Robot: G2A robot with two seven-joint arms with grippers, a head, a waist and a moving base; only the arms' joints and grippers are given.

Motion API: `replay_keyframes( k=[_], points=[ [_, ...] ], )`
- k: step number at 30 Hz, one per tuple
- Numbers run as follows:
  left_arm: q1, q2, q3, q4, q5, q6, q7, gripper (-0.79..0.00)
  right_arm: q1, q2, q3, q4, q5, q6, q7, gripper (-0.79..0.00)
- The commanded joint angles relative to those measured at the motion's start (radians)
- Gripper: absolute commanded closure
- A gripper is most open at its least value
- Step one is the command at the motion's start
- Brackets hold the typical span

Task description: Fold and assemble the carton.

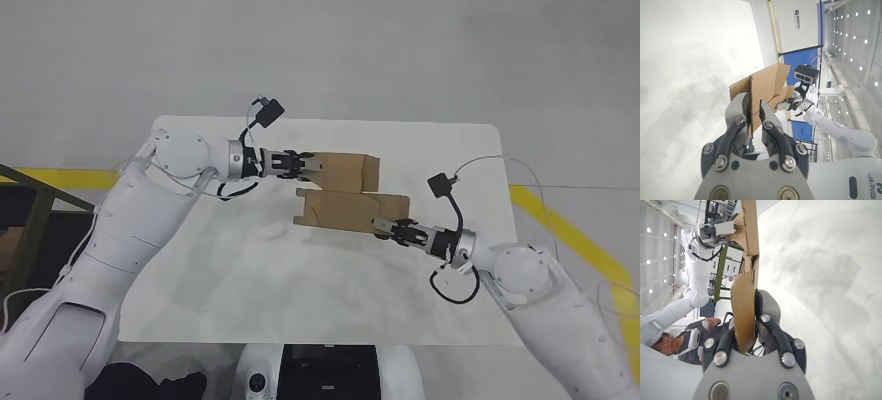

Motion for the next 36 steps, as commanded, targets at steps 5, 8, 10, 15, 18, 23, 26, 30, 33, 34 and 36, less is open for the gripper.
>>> replay_keyframes(
  k=[5,8,10,15,18,23,26,30,33,34,36],
  points=[
    [-0.006,-0.005,0.005,0.010,0.002,0.001,-0.002,-0.055,-0.003,-0.003,0.003,-0.005,-0.005,-0.001,0.003,0.000],
    [-0.007,-0.007,0.004,0.012,0.003,-0.003,-0.003,-0.012,-0.006,-0.004,0.004,-0.009,-0.006,-0.002,0.003,0.000],
    [-0.007,-0.008,0.004,0.012,0.001,-0.003,-0.006,0.000,-0.008,-0.005,0.004,-0.011,-0.009,-0.003,0.003,0.000],
    [-0.004,-0.009,0.000,0.010,-0.013,-0.016,-0.028,0.000,-0.015,-0.008,0.012,0.000,0.009,-0.007,-0.007,-0.360],
    [0.005,-0.008,-0.010,0.006,-0.036,-0.034,-0.050,0.000,-0.016,-0.009,0.031,0.033,0.040,-0.020,-0.018,-0.785],
    [0.026,-0.001,-0.039,-0.005,-0.075,-0.072,-0.098,0.000,-0.017,-0.009,0.072,0.097,0.077,-0.107,-0.028,-0.785],
    [0.041,0.003,-0.056,-0.015,-0.101,-0.099,-0.131,0.000,-0.019,-0.010,0.098,0.134,0.102,-0.169,-0.038,-0.785],
    [0.055,0.007,-0.066,-0.023,-0.119,-0.122,-0.166,0.000,-0.020,-0.010,0.119,0.154,0.147,-0.282,-0.004,-0.785],
    [0.061,0.006,-0.063,-0.024,-0.129,-0.134,-0.184,0.000,-0.005,-0.011,0.107,0.149,0.180,-0.355,0.074,-0.785],
    [0.062,0.006,-0.061,-0.023,-0.132,-0.137,-0.189,0.000,0.004,-0.013,0.098,0.152,0.190,-0.369,0.095,-0.785],
    [0.062,0.004,-0.056,-0.020,-0.143,-0.144,-0.200,0.000,0.028,-0.018,0.067,0.162,0.224,-0.397,0.141,-0.785]
  ],
)
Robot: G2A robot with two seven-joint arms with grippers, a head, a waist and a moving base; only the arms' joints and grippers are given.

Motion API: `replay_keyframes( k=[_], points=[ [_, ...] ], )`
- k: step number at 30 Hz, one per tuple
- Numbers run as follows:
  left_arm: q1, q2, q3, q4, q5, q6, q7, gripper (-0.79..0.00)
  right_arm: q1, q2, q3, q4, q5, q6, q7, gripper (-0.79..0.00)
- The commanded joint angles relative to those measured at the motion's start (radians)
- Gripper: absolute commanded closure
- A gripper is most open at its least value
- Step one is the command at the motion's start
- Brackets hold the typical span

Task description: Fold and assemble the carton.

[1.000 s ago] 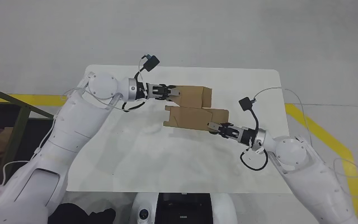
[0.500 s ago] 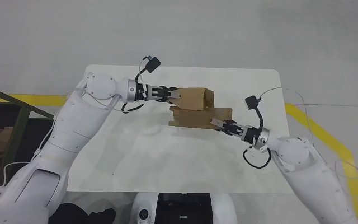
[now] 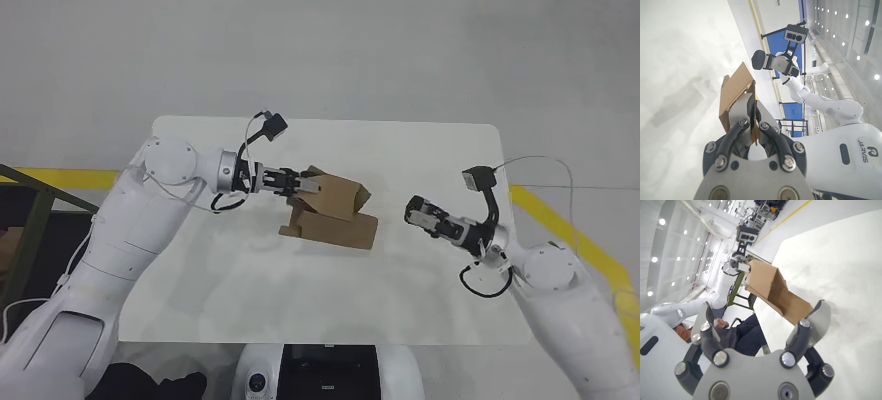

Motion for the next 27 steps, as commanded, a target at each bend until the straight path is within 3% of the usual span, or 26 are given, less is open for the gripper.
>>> replay_keyframes(
  k=[1,12,27],
  points=[
    [0.000,-0.001,0.003,0.003,-0.009,-0.008,-0.009,0.000,0.027,-0.006,-0.031,0.017,0.028,-0.020,0.037,-0.785],
    [-0.004,-0.006,0.013,-0.002,-0.019,-0.015,-0.025,0.000,0.132,-0.042,-0.165,0.082,0.109,-0.132,0.138,-0.785],
    [-0.015,-0.015,0.030,-0.025,-0.038,-0.025,-0.039,0.000,0.211,-0.079,-0.253,0.173,0.185,-0.124,0.146,-0.693]
  ],
)
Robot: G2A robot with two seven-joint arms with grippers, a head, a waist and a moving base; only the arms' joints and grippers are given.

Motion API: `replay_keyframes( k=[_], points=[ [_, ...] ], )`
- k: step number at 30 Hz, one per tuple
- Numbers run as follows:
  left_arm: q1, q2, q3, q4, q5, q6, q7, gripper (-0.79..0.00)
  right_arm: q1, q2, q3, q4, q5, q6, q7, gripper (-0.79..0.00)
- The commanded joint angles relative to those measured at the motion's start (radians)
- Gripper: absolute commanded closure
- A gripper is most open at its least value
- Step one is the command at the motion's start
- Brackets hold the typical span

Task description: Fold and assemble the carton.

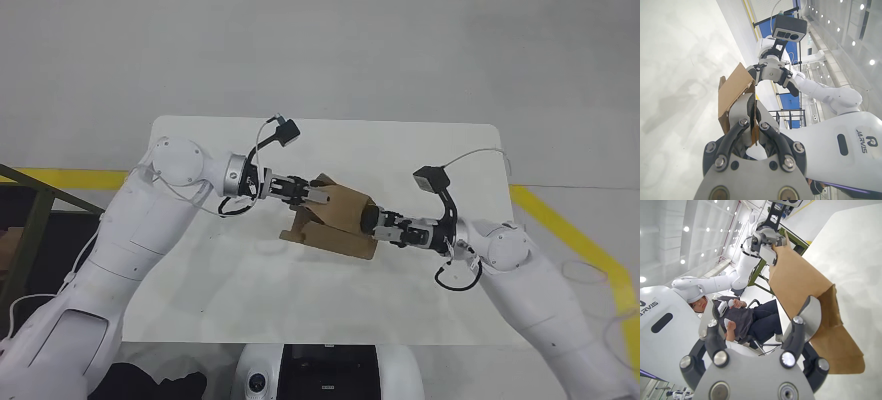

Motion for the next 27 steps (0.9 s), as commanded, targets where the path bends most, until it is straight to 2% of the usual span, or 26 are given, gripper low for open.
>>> replay_keyframes(
  k=[1,9,22,27],
  points=[
    [-0.001,-0.001,0.000,-0.002,-0.003,-0.002,0.001,0.000,0.010,-0.005,-0.009,0.020,0.016,-0.001,0.003,-0.693],
    [0.004,0.000,-0.009,-0.014,0.001,-0.007,0.007,0.000,0.039,-0.022,-0.024,0.082,0.077,-0.004,0.005,-0.640],
    [0.023,0.005,-0.033,-0.037,-0.006,-0.017,0.005,0.000,0.062,-0.042,-0.044,0.134,0.113,0.010,0.038,-0.616],
    [0.027,0.005,-0.036,-0.040,-0.008,-0.018,0.007,0.000,0.084,-0.059,-0.073,0.159,0.136,0.008,0.049,-0.545]
  ],
)
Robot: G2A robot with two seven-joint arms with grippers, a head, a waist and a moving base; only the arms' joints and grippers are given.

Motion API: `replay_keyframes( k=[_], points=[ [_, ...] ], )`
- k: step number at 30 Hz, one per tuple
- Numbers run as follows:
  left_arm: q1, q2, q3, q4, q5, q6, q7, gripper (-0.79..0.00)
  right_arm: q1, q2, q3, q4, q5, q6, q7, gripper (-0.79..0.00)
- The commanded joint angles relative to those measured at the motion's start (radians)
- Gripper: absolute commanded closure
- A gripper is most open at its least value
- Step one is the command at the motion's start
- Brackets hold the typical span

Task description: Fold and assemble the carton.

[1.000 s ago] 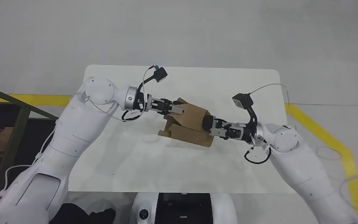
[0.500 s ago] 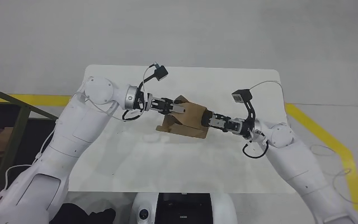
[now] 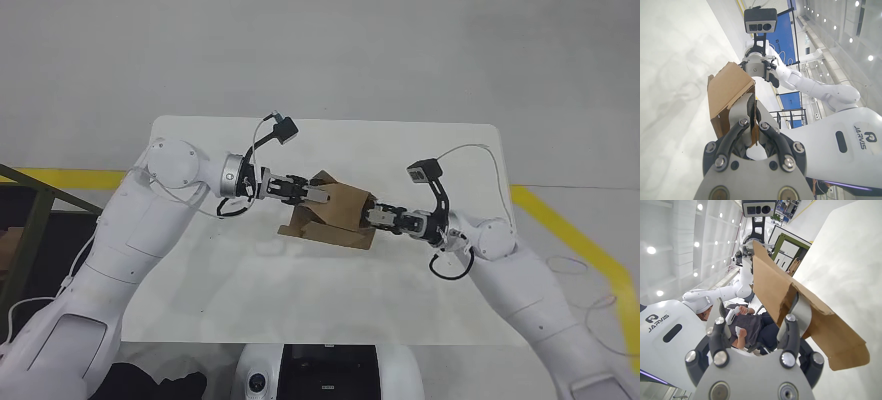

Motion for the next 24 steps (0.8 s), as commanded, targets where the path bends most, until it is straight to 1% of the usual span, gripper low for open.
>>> replay_keyframes(
  k=[1,4,8,14,24],
  points=[
    [0.001,0.000,-0.002,0.001,0.001,0.000,0.002,0.000,0.008,-0.006,-0.009,0.009,0.012,-0.004,0.010,-0.508],
    [0.002,0.000,-0.003,0.006,-0.001,0.001,0.003,0.000,0.018,-0.014,-0.018,0.025,0.037,-0.013,0.032,-0.480],
    [0.002,0.000,-0.004,0.018,0.000,0.003,0.005,0.000,0.024,-0.018,-0.015,0.037,0.066,-0.019,0.056,-0.416],
    [-0.004,-0.002,0.001,0.042,0.003,0.013,0.000,0.000,0.024,-0.016,0.006,0.034,0.043,-0.005,0.066,-0.376],
    [-0.018,-0.008,0.017,0.061,0.008,0.019,0.000,0.000,0.016,-0.018,0.029,-0.011,-0.064,0.035,-0.015,-0.296]
  ],
)
